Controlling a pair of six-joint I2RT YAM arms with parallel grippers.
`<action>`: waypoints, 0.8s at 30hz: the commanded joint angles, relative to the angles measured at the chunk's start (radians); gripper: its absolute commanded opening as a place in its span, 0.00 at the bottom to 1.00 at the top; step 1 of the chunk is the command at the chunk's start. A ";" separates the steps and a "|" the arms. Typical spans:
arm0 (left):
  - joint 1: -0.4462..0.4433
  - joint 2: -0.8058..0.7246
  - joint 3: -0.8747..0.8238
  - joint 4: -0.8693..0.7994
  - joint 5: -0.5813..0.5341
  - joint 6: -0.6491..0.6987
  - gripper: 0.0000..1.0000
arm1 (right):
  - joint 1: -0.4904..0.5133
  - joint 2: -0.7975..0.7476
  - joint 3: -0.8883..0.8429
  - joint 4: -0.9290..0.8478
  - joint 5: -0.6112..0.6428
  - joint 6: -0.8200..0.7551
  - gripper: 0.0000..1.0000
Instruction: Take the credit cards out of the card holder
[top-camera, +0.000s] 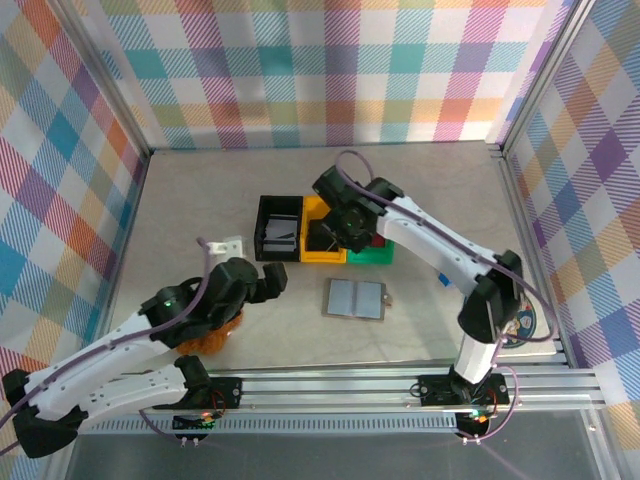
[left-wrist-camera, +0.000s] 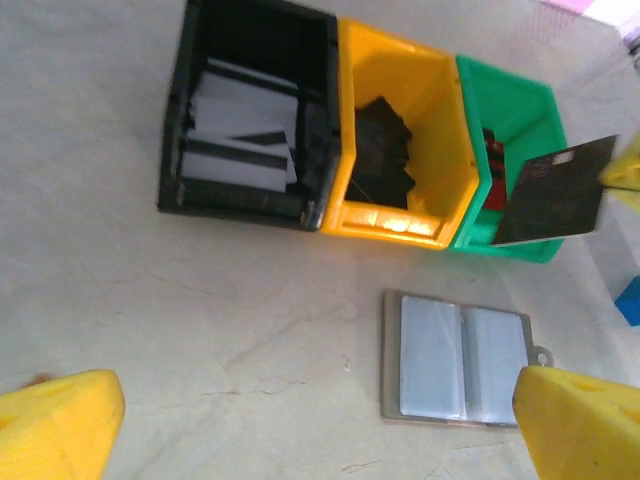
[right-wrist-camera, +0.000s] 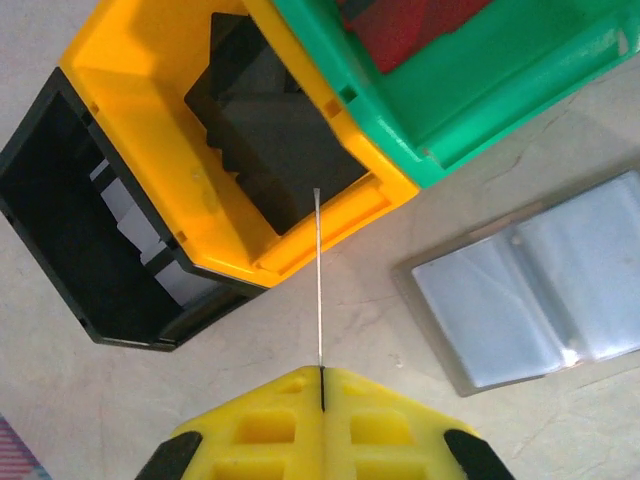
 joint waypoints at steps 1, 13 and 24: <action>0.011 -0.035 0.074 -0.154 -0.088 0.049 1.00 | 0.014 0.109 0.131 -0.147 0.074 0.113 0.00; 0.011 -0.082 0.162 -0.241 -0.142 0.176 1.00 | 0.021 0.361 0.407 -0.279 0.133 0.334 0.00; 0.011 -0.096 0.134 -0.225 -0.130 0.203 1.00 | 0.008 0.552 0.611 -0.379 0.176 0.402 0.00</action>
